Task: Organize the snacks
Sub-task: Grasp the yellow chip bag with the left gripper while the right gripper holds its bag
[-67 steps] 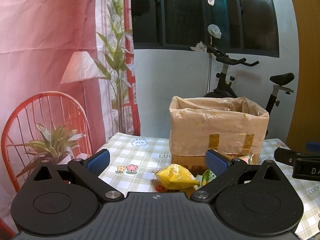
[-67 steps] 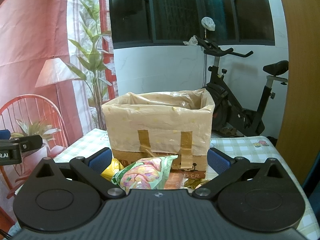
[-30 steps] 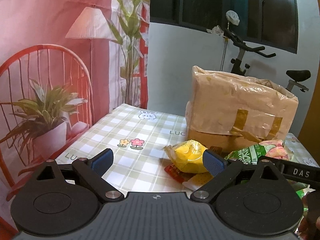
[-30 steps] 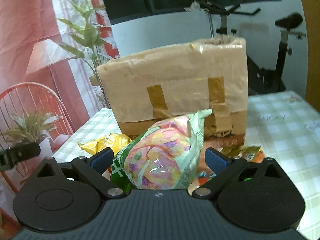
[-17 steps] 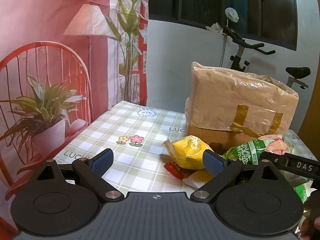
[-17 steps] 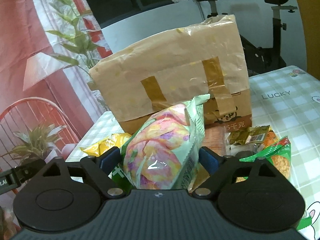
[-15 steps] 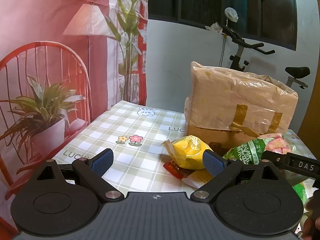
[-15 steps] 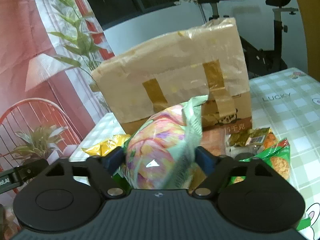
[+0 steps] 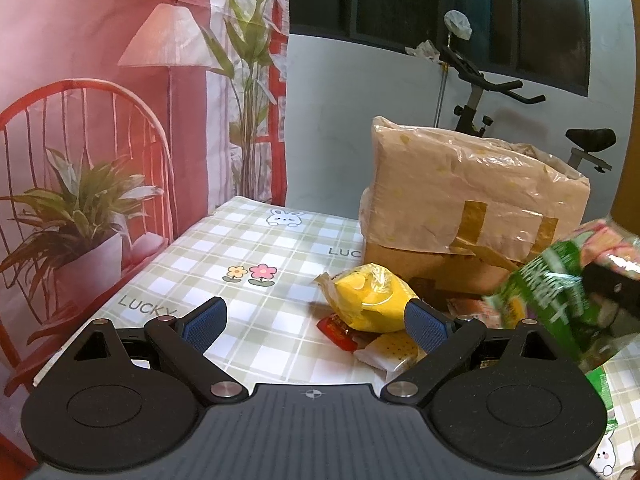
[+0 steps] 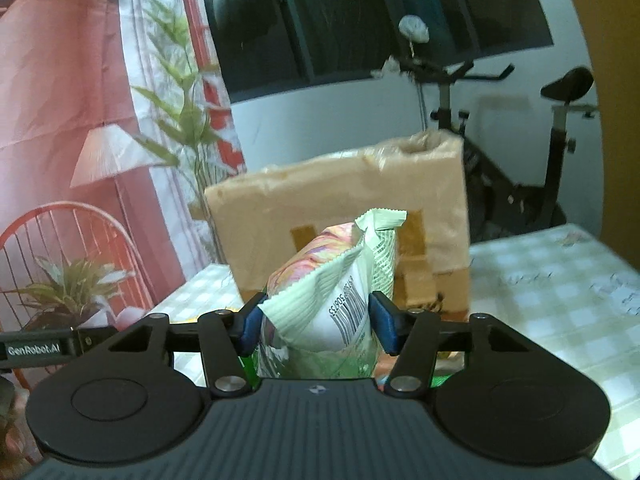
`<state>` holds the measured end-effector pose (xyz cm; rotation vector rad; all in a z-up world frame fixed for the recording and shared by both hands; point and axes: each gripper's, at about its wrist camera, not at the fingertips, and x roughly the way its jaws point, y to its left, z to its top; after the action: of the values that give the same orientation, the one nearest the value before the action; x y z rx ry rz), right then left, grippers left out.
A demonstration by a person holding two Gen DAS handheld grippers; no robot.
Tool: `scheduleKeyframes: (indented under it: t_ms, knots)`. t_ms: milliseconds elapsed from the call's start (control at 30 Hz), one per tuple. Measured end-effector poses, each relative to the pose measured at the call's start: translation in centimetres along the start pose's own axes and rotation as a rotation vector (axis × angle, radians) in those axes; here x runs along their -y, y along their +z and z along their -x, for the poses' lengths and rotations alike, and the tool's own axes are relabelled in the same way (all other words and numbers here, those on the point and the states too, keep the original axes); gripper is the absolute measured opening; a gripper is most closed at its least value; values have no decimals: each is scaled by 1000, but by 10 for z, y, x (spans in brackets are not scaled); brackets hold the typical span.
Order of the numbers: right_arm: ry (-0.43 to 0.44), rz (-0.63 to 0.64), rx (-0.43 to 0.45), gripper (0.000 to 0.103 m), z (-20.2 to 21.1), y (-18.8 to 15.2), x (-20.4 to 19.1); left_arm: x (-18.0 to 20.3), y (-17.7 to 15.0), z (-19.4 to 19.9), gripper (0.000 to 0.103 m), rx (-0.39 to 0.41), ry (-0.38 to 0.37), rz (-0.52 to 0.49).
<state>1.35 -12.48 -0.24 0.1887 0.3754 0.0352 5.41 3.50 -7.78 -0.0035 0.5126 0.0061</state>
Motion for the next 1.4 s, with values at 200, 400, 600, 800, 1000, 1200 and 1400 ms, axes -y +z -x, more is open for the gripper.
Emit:
scheduleKeyframes:
  t_ms: [200, 400, 600, 800, 1000, 1200, 1400]
  knots:
    - [-43, 22, 47, 57, 12, 4, 7, 3, -1, -10, 95, -29, -10, 5]
    - [-91, 65, 56, 57, 12, 3, 10, 2, 10, -38, 95, -36, -34, 65]
    - [-97, 49, 44, 57, 6, 2, 18, -5, 21, -95, 90, -148, -62, 242]
    - [-107, 58, 45, 57, 4, 6, 25, -15, 23, -137, 90, -219, -50, 413]
    - [-130, 58, 42, 57, 0, 10, 32, -12, 19, -161, 90, -264, -41, 461]
    - [-141, 63, 25, 57, -5, 11, 32, -12, 15, -178, 90, -278, -33, 482]
    - [-153, 74, 11, 57, -9, 13, 31, -12, 20, -178, 52, -231, -100, 434]
